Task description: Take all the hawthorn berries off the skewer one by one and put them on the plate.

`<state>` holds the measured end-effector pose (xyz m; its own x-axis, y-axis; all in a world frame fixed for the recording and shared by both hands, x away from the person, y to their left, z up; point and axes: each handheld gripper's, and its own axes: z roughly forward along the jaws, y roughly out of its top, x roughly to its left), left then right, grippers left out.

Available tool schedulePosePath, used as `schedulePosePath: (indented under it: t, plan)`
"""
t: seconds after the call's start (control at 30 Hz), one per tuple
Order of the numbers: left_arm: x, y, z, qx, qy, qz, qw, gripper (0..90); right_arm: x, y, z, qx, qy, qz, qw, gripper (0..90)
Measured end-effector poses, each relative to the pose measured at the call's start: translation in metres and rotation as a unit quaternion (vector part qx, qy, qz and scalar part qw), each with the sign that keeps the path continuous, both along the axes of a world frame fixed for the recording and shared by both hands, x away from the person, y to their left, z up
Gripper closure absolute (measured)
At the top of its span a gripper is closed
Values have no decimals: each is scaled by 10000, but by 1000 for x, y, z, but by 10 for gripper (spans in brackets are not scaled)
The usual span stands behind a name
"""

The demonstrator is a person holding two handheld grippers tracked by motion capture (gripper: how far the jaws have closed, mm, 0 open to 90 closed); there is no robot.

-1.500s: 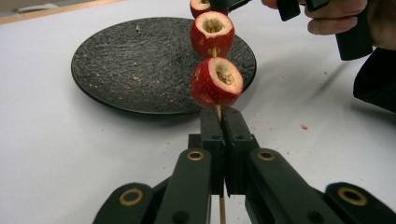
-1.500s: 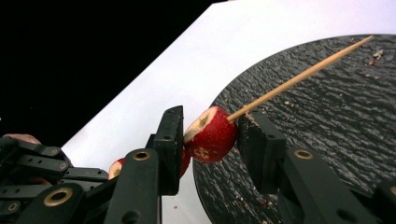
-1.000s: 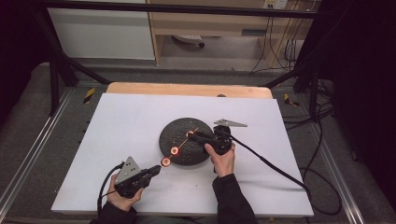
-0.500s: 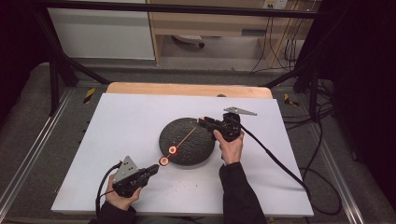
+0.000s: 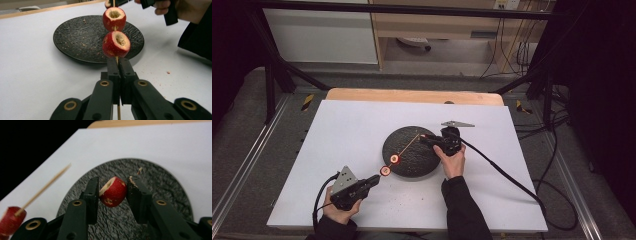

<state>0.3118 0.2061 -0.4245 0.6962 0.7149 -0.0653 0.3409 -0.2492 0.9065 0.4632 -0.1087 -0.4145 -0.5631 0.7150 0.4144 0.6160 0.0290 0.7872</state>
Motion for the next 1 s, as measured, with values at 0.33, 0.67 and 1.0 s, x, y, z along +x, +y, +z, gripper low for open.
schedulePosePath:
  t: [0.33,0.67,1.0]
  plan:
    - [1,0,-1,2,20,19,10000,883,-3,15,-31,-362,286,174,9988,637]
    - [1,0,-1,23,41,18,10000,883,-5,18,-39,-547,405,233,9974,619]
    - [1,-1,-2,22,68,15,10000,883,-17,12,-15,-521,-37,288,9982,284]
